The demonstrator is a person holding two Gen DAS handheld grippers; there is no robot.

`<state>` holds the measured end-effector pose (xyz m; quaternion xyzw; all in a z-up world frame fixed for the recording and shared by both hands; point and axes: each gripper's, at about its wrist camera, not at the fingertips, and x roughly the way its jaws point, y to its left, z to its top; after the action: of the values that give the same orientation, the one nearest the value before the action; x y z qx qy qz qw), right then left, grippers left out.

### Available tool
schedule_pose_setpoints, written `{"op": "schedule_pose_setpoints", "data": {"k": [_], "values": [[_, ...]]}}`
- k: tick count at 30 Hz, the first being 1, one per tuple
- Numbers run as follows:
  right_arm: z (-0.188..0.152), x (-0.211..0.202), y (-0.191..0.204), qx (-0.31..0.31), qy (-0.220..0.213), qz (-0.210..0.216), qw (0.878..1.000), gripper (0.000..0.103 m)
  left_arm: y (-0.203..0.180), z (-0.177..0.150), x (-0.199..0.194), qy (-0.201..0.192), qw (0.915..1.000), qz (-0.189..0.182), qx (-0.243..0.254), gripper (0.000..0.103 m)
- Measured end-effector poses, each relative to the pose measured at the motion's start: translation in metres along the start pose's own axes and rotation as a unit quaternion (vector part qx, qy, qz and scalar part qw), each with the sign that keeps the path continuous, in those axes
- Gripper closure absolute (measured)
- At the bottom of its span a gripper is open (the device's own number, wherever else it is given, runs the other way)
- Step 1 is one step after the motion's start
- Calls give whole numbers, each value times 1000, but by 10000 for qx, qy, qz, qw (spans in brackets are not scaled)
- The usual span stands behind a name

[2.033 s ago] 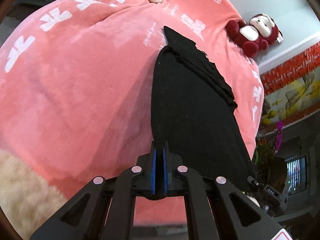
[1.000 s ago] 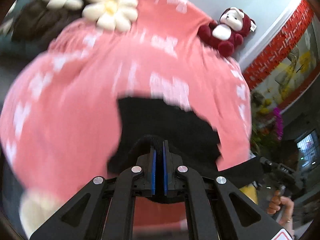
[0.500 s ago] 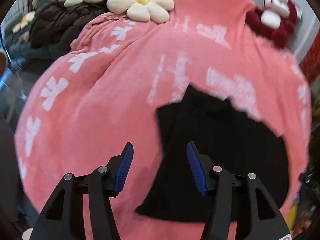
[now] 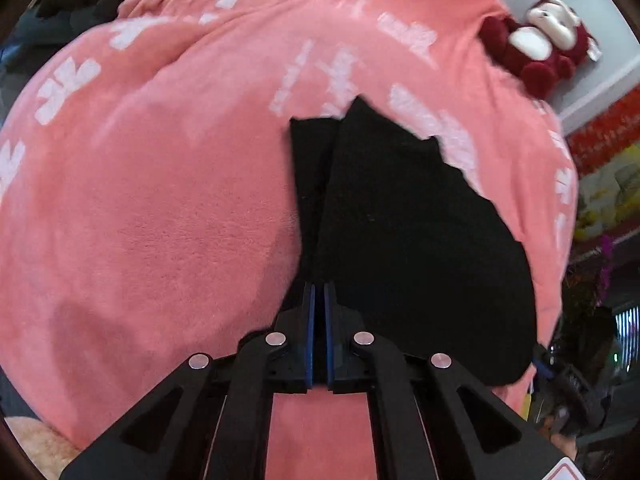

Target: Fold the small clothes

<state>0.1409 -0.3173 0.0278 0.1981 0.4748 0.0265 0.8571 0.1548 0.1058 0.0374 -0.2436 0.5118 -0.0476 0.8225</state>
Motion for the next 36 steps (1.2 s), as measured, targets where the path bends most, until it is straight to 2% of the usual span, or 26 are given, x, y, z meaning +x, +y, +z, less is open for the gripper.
{"op": "schedule_pose_setpoints", "data": {"k": [3, 7, 10, 11, 12, 13, 17, 20, 22, 24, 27, 30, 32, 33, 34, 36], "values": [[-5, -8, -2, -77, -27, -8, 10000, 49, 13, -18, -23, 31, 9999, -36, -93, 101], [-13, 8, -12, -43, 271, -109, 9996, 49, 30, -38, -3, 392, 9988, 208, -194, 101], [-13, 11, -10, -97, 281, -39, 9996, 52, 25, -38, 4, 336, 9990, 184, -250, 100], [-14, 15, -8, -147, 324, -24, 9994, 61, 25, -37, 5, 344, 9988, 190, -283, 100], [-13, 19, -6, -199, 460, -66, 9987, 97, 24, -36, 7, 370, 9986, 212, -309, 100], [-12, 19, -6, -177, 532, -43, 9984, 100, 25, -34, 7, 394, 9983, 284, -313, 100], [-11, -14, -9, -168, 308, 38, 9994, 101, 26, -30, -8, 350, 9987, 337, -154, 98], [-23, 2, -15, -337, 593, -227, 9974, 100, 28, -31, -4, 375, 9966, 703, 218, 97], [-27, 11, -13, -334, 762, -227, 9963, 100, 30, -36, 7, 537, 9937, 916, 356, 97], [-26, 3, -1, -466, 539, -388, 9967, 95, 30, -39, 5, 563, 9938, 909, 315, 97], [-17, -16, 15, -670, 175, -500, 9963, 94, 16, -36, -16, 240, 9961, 764, 366, 97], [5, -23, 31, -867, -55, -343, 9956, 94, -16, -17, -34, -151, 9947, 635, 793, 96], [23, -19, 40, -908, -125, -223, 9955, 95, -44, 3, -35, -360, 9928, 492, 1030, 86], [35, -11, 45, -895, -117, -126, 9958, 94, -53, 10, -32, -405, 9922, 483, 1079, 72], [43, -3, 48, -914, -94, -113, 9957, 95, -63, 20, -23, -461, 9913, 508, 1124, 64], [58, 20, 57, -1058, -13, -251, 9941, 95, -73, 33, -3, -480, 9893, 642, 1216, 63]]}}
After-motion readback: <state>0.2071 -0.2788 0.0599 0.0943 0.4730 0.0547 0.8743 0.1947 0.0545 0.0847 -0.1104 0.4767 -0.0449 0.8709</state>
